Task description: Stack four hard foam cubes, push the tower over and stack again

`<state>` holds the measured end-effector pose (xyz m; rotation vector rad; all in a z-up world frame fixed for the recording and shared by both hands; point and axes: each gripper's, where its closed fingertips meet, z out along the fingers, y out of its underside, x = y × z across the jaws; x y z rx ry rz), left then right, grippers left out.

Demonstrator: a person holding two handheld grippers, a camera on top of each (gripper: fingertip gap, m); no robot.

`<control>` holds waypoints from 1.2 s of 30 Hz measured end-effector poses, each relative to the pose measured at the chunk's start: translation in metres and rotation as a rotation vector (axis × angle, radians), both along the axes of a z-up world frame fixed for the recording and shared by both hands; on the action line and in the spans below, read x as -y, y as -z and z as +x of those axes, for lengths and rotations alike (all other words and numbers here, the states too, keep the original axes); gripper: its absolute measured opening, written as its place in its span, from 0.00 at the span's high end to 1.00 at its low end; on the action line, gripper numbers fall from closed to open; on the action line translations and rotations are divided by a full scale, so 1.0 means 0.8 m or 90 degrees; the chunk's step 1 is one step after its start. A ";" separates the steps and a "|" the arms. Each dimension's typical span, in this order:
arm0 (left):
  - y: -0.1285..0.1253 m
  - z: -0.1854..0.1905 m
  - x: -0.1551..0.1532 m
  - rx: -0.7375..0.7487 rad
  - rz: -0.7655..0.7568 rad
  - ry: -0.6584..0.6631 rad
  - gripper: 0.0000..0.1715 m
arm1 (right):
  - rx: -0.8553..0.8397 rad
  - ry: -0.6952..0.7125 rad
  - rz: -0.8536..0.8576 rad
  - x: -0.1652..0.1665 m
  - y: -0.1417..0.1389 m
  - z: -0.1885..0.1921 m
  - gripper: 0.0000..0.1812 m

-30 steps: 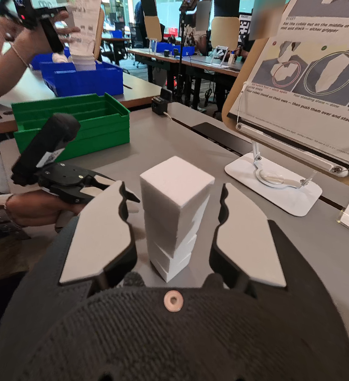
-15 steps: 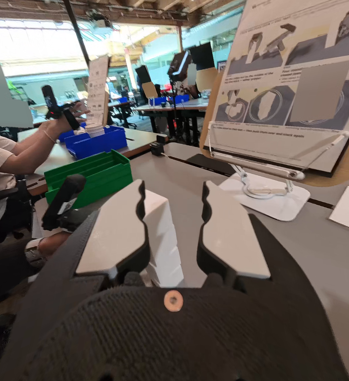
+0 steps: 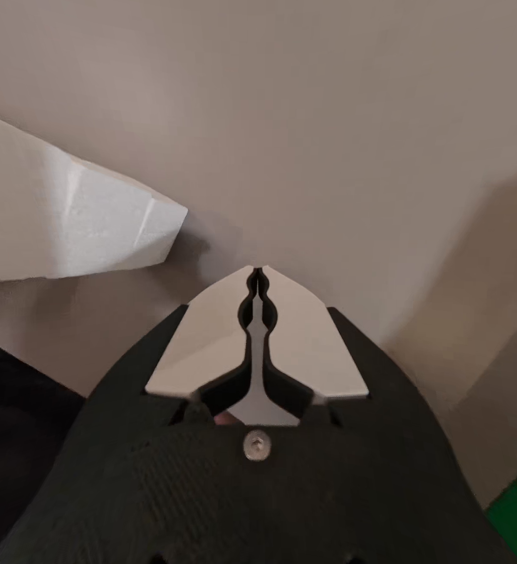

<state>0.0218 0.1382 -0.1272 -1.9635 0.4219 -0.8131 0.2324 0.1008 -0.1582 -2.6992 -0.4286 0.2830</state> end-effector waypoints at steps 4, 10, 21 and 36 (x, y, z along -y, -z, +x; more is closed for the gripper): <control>-0.004 -0.030 -0.014 0.029 -0.010 -0.052 0.82 | -0.004 0.005 -0.029 -0.003 0.016 -0.014 1.00; -0.028 -0.116 -0.038 0.028 0.059 -0.270 0.77 | -0.189 -0.091 0.020 -0.022 -0.052 -0.139 1.00; -0.090 -0.245 -0.029 0.092 0.210 -0.533 0.79 | -0.209 -0.084 0.182 -0.043 -0.097 -0.091 0.95; -0.130 -0.171 -0.035 0.081 0.341 -0.420 0.79 | -0.220 -0.142 0.565 -0.043 -0.117 -0.039 0.72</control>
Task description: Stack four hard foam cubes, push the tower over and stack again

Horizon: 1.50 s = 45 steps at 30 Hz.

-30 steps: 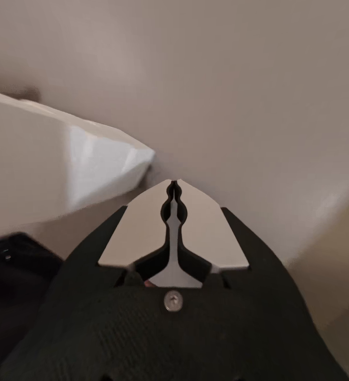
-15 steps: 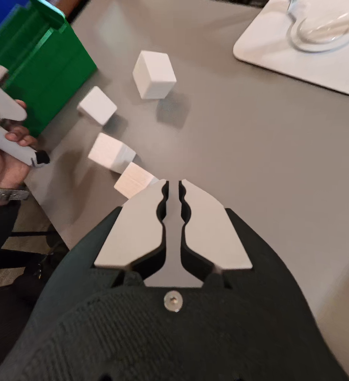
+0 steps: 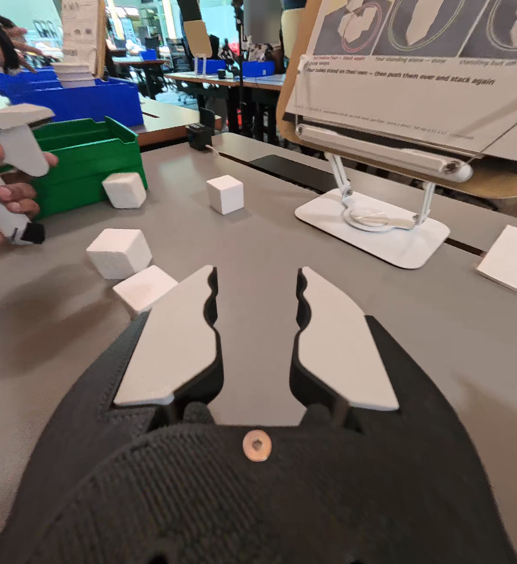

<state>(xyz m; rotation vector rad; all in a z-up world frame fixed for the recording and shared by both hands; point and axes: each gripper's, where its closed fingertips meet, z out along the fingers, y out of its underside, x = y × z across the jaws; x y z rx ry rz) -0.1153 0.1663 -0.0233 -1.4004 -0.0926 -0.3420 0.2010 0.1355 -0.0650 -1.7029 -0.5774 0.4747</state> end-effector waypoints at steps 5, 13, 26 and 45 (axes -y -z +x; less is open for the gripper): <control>0.007 0.040 0.008 0.027 -0.033 0.115 0.81 | -0.103 -0.051 -0.070 0.009 0.004 -0.022 0.64; 0.007 0.145 0.065 -0.038 -0.021 0.262 0.83 | -0.059 -0.112 0.023 0.030 -0.019 -0.049 0.63; 0.050 0.170 0.062 -0.120 -0.133 0.359 0.84 | 0.041 -0.247 -0.023 0.050 0.049 -0.080 0.60; 0.088 0.124 0.086 -0.177 -0.199 0.321 0.82 | 0.209 -0.354 -0.025 0.034 0.101 -0.144 0.64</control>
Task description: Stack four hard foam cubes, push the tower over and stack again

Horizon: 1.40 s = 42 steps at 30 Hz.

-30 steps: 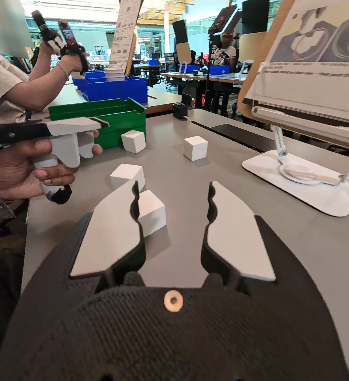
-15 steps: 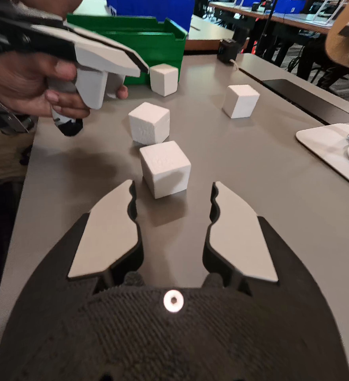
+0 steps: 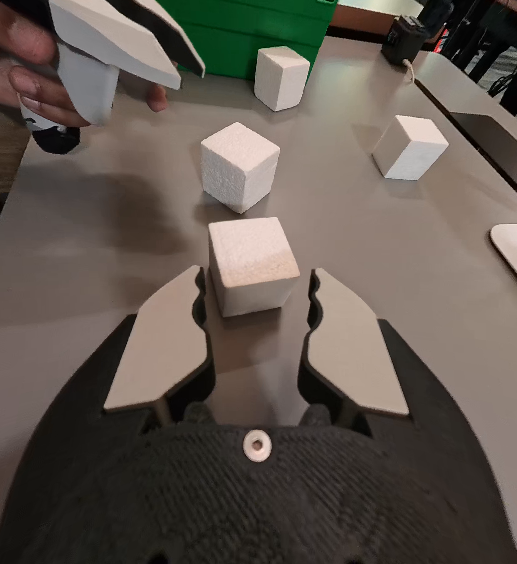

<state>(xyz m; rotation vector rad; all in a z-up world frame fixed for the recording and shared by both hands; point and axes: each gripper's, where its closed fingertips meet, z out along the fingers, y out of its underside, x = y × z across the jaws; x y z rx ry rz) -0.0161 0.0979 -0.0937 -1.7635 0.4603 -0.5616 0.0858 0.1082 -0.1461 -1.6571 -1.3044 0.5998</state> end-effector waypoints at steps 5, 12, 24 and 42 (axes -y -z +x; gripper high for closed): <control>0.003 0.008 0.004 -0.003 -0.005 0.022 0.82 | 0.031 0.008 0.036 0.001 0.005 -0.002 0.71; 0.001 0.034 0.007 -0.016 0.010 0.063 0.82 | 0.001 0.036 0.032 0.005 -0.004 0.015 0.71; 0.001 0.082 0.002 0.045 -0.037 0.141 0.81 | -0.014 0.124 0.019 0.000 -0.006 0.096 0.71; 0.004 0.067 0.006 -0.003 -0.008 0.116 0.81 | 0.020 0.064 -0.044 0.003 0.011 0.083 0.71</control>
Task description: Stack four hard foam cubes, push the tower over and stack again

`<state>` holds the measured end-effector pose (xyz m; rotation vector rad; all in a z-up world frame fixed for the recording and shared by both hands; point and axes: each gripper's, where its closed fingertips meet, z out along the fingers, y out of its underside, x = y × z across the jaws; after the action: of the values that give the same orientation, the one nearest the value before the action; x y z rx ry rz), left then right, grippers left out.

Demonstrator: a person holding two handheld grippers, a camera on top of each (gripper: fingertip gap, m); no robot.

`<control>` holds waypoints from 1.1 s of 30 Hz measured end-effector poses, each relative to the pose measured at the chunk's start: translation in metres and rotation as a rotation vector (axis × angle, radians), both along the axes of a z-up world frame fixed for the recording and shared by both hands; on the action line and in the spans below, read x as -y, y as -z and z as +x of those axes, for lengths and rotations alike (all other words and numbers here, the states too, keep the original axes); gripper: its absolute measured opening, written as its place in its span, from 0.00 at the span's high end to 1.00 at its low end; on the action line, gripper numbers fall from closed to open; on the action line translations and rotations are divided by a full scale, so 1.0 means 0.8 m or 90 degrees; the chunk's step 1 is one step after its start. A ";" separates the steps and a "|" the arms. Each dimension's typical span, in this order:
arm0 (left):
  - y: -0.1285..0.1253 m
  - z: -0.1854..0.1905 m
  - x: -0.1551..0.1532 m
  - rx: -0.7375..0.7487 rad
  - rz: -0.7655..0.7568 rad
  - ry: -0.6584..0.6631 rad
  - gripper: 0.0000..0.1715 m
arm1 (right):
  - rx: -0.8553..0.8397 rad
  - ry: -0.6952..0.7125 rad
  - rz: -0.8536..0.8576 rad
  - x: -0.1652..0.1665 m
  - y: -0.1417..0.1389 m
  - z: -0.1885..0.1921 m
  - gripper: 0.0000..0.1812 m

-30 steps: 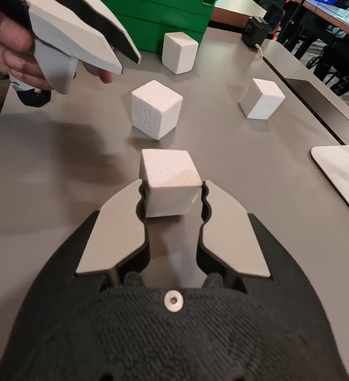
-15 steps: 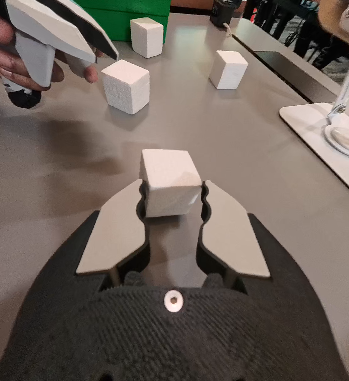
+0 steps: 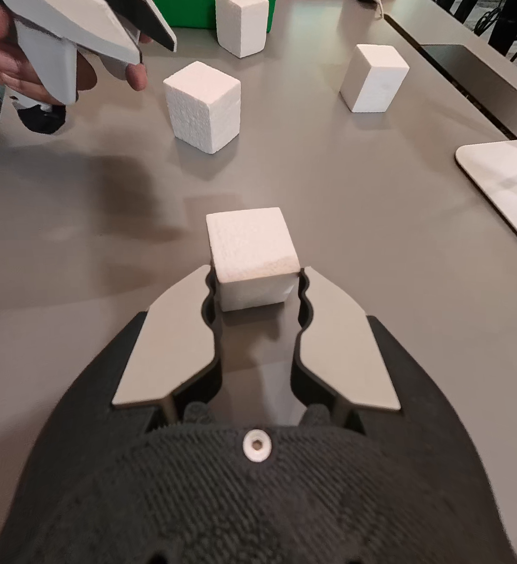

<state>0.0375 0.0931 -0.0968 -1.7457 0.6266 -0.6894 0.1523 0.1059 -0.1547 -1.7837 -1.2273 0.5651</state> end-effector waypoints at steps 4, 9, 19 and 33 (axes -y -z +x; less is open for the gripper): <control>0.000 0.000 0.000 0.007 -0.007 0.002 0.81 | 0.008 0.004 0.000 -0.001 0.002 0.000 0.70; 0.002 0.001 0.001 0.007 -0.012 0.006 0.81 | 0.050 0.005 0.008 -0.001 0.012 -0.002 0.65; 0.003 0.001 0.000 0.013 -0.024 0.006 0.81 | 0.021 0.018 0.001 -0.005 0.006 0.001 0.69; 0.005 0.002 -0.001 0.017 -0.033 0.005 0.82 | 0.022 -0.035 -0.047 0.004 0.011 -0.005 0.70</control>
<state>0.0387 0.0938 -0.1010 -1.7793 0.6023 -0.7397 0.1484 0.1024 -0.1637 -1.8330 -1.2972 0.6209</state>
